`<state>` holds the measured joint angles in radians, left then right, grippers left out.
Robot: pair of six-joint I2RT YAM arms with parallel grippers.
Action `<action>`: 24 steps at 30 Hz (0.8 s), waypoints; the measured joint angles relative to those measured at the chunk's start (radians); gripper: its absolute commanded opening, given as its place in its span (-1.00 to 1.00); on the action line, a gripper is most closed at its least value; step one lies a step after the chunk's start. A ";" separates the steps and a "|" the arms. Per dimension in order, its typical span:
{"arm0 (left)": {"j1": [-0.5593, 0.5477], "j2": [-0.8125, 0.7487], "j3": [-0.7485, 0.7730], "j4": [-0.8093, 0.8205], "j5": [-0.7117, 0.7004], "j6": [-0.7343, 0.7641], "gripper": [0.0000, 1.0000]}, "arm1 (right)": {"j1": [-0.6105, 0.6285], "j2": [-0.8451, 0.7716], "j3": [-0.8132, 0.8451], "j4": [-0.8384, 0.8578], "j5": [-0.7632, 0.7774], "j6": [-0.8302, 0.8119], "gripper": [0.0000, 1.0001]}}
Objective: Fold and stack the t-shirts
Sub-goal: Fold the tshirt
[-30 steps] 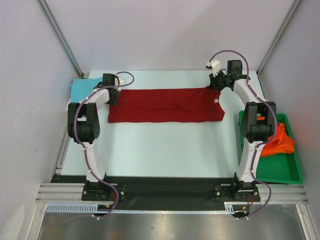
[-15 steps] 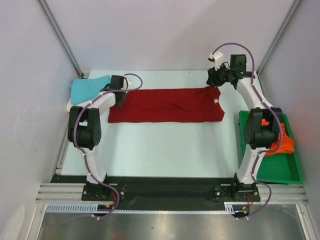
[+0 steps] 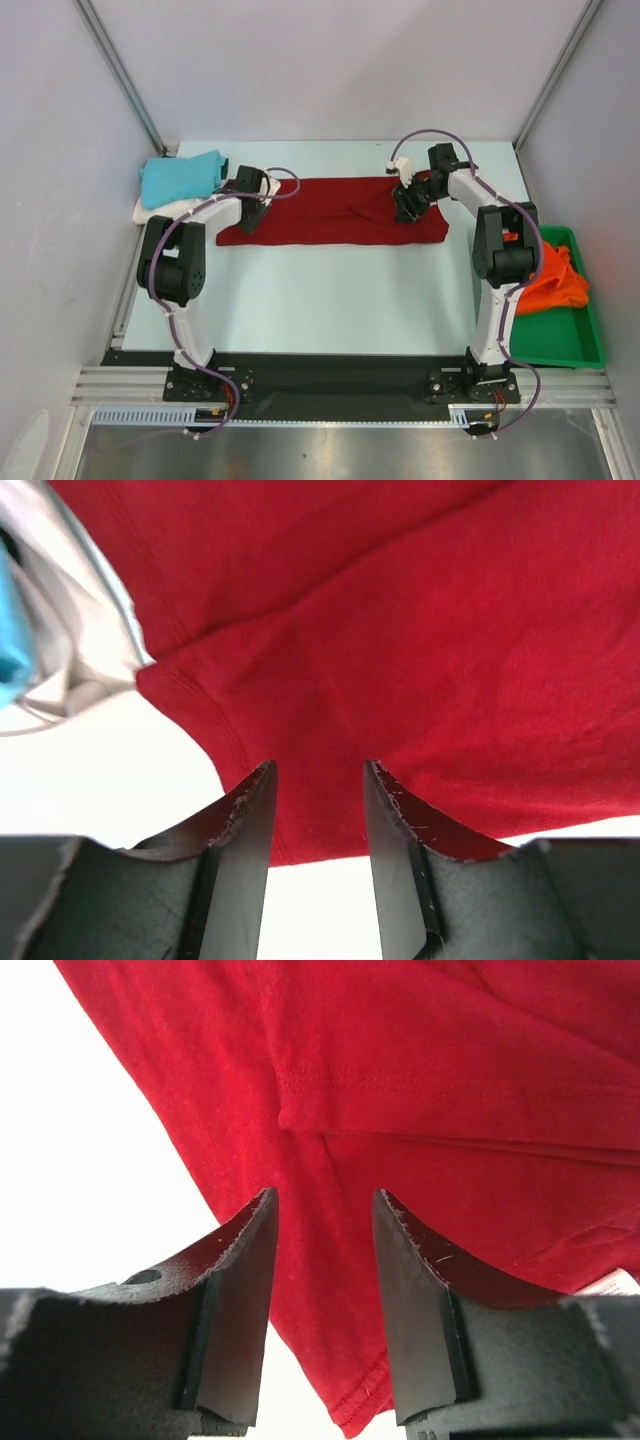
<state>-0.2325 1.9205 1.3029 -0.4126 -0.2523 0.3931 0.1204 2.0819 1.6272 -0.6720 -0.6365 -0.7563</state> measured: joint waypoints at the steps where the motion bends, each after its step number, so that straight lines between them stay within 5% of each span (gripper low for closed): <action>1: 0.000 0.000 -0.007 -0.001 0.000 0.002 -0.11 | 0.000 0.002 0.000 -0.005 -0.002 -0.008 -0.05; 24: -0.005 0.028 -0.029 0.006 -0.007 0.010 -0.17 | 0.060 0.086 0.033 -0.010 0.001 -0.075 -0.06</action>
<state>-0.2375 1.9484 1.2736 -0.4065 -0.2592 0.4030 0.1802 2.1681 1.6600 -0.6819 -0.6357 -0.8314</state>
